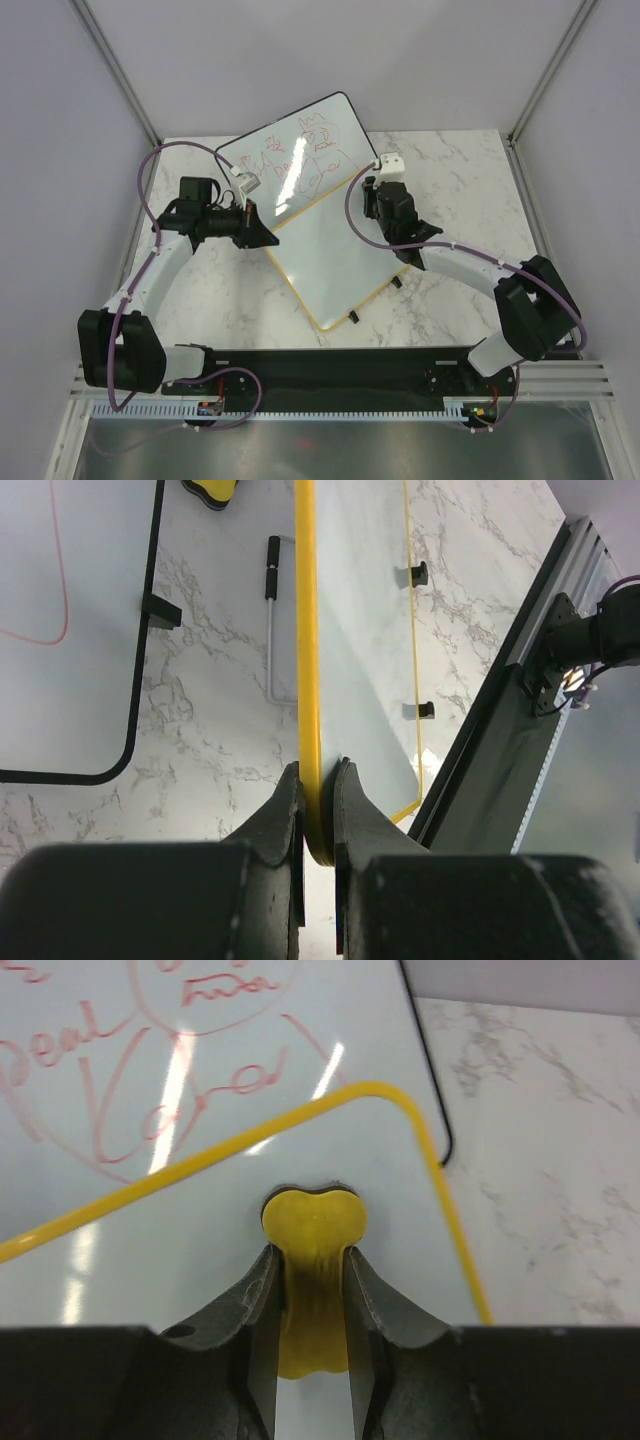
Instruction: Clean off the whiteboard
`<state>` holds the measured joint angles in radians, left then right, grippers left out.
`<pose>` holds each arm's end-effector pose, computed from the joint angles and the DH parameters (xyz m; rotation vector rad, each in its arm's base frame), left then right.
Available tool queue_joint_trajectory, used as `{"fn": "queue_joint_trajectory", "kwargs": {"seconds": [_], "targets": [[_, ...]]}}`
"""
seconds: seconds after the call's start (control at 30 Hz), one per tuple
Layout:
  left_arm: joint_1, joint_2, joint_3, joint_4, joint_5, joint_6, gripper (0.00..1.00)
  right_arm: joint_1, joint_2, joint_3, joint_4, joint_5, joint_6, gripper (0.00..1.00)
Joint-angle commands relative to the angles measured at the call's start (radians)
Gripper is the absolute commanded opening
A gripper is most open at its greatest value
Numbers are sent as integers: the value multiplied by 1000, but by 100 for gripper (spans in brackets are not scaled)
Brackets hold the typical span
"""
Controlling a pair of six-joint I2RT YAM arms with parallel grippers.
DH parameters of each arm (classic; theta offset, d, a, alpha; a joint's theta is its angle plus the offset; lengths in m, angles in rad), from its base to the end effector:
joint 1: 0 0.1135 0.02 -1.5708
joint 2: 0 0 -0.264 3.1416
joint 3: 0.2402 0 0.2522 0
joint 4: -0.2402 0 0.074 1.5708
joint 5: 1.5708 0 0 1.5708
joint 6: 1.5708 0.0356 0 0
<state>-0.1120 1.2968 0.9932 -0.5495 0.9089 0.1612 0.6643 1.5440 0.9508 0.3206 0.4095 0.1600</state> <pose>0.2585 -0.0573 0.2794 0.7006 2.1295 -1.0567 0.2861 0.2060 0.2615 -0.1747 1.8168 0.2050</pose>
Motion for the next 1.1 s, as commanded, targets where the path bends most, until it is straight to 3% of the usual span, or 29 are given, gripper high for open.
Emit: {"fn": "queue_joint_trajectory", "kwargs": {"seconds": [0.0, 0.17, 0.3, 0.47, 0.63, 0.73, 0.77, 0.87, 1.07], "targets": [[-46, -22, 35, 46, -4, 181, 2, -64, 10, -60, -117, 23, 6, 0], [-46, -14, 45, 46, -1, 176, 2, -51, 1, -60, -118, -67, 35, 0], [-46, -11, 51, 45, 4, 172, 2, 100, 24, -53, -104, -63, 56, 0], [-49, -11, 56, 46, 1, 169, 2, 195, 38, -67, 3, -199, 121, 0], [-51, -13, 47, 46, -4, 172, 2, 181, 36, -70, -29, -97, 122, 0], [-51, -11, 44, 48, -4, 175, 2, 82, -27, -125, -69, -61, 136, 0], [-51, -10, 44, 46, -5, 175, 2, 4, -50, -151, -61, -73, 151, 0], [-52, -7, 45, 45, -11, 172, 2, -80, -145, -221, -84, -87, 122, 0], [-52, -11, 48, 46, -33, 161, 2, -56, -160, -182, -127, -235, 90, 0]]}}
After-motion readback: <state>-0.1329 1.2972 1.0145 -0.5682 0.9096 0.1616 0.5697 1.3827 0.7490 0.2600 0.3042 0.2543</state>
